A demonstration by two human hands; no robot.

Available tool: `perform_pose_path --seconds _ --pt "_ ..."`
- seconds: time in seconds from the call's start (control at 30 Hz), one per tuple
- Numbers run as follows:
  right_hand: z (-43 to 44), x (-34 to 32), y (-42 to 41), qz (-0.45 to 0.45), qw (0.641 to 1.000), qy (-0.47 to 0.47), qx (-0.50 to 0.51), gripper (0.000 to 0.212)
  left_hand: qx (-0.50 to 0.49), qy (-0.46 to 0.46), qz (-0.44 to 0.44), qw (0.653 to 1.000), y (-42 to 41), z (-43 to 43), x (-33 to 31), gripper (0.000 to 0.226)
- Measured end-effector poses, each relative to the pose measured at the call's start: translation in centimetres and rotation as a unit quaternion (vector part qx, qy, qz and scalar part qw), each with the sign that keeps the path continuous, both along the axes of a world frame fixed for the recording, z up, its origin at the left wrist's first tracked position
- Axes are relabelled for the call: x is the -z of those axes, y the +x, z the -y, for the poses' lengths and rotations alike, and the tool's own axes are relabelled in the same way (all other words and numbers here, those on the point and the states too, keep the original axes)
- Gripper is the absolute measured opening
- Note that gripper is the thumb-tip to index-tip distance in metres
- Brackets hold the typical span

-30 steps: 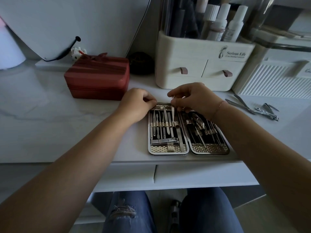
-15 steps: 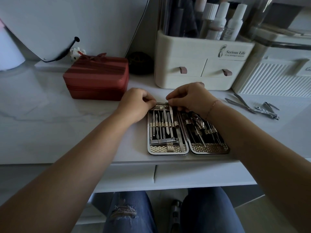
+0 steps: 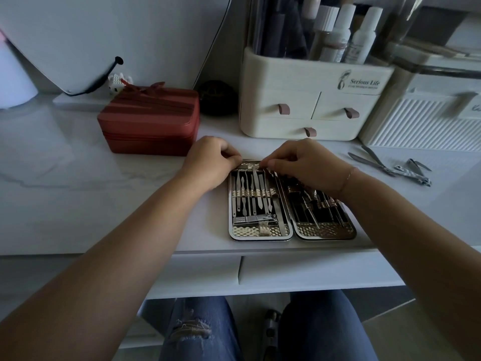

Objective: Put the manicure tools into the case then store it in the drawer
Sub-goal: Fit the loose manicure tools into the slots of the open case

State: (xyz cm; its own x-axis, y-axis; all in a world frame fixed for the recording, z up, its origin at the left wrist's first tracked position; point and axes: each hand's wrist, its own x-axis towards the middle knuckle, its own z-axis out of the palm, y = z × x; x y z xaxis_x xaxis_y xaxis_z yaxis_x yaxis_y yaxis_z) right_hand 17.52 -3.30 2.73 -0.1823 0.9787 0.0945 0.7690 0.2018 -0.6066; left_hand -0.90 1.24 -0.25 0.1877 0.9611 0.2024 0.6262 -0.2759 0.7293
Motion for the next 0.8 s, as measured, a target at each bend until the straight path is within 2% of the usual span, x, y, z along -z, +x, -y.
perform_pose_path --seconds 0.17,0.3,0.47,0.53,0.6,0.67,0.7,0.8 --pt "0.2 -0.1 0.2 0.008 0.999 -0.004 -0.031 0.022 -0.002 -0.001 0.007 1.0 0.0 0.0 0.0 0.005" --pt "0.6 -0.5 0.2 0.048 0.998 0.002 -0.044 0.043 0.001 -0.001 0.007 1.0 0.0 0.0 0.1 0.004" --pt "1.1 -0.5 0.2 0.074 0.996 -0.003 -0.05 0.037 0.003 0.002 0.001 1.0 0.0 -0.1 0.0 0.003" --pt "1.3 -0.3 0.7 0.051 0.998 -0.003 -0.042 0.031 0.006 0.004 -0.003 1.0 0.0 -0.1 0.1 0.005" --pt "1.7 -0.1 2.0 -0.023 0.999 0.019 -0.013 0.022 0.008 0.009 -0.002 1.0 -0.1 -0.1 0.2 0.006" --pt "2.1 0.0 4.5 -0.102 0.991 0.059 0.061 0.018 0.004 0.02 -0.005 1.0 -0.1 -0.1 0.2 0.007" --pt "2.2 0.0 6.0 -0.113 0.984 0.09 0.106 0.017 0.004 0.026 -0.008 1.0 -0.1 0.0 0.2 0.007" --pt "2.6 0.3 10.9 -0.031 0.959 0.164 0.228 0.016 0.013 0.031 -0.006 0.999 -0.1 0.1 0.2 0.002"
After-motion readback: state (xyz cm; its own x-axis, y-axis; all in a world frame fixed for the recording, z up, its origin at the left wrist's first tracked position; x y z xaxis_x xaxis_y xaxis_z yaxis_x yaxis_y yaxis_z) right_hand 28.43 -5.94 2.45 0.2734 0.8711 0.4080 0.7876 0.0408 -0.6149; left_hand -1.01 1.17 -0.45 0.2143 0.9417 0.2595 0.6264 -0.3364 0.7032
